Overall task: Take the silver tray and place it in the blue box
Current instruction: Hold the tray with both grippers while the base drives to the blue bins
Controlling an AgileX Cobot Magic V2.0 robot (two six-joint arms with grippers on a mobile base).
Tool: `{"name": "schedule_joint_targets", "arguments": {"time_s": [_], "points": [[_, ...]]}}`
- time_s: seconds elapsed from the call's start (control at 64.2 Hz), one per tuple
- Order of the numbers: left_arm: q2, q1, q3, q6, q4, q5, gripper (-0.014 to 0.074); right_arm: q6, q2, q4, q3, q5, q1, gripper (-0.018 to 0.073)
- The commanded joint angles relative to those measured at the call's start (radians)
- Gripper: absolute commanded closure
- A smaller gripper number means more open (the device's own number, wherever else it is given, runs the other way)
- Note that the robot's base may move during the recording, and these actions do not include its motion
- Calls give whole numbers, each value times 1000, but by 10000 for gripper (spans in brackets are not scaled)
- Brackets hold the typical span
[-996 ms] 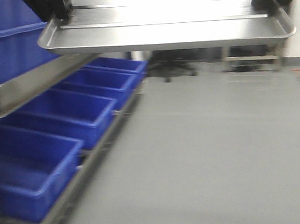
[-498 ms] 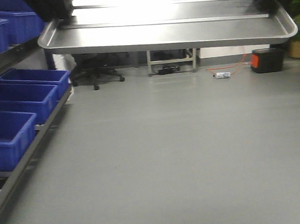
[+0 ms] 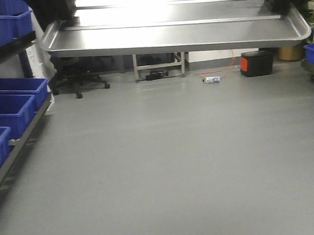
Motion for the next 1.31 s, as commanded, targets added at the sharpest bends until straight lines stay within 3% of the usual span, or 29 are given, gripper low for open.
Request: {"name": "schedule_joint_targets", "arguments": {"time_s": [0.0, 1.292], "points": [[-43, -7, -39, 11, 31, -42, 701, -27, -39, -38, -23, -16, -1, 501], [-43, -7, -39, 11, 32, -49, 701, -27, -38, -38, -23, -17, -2, 501]]}}
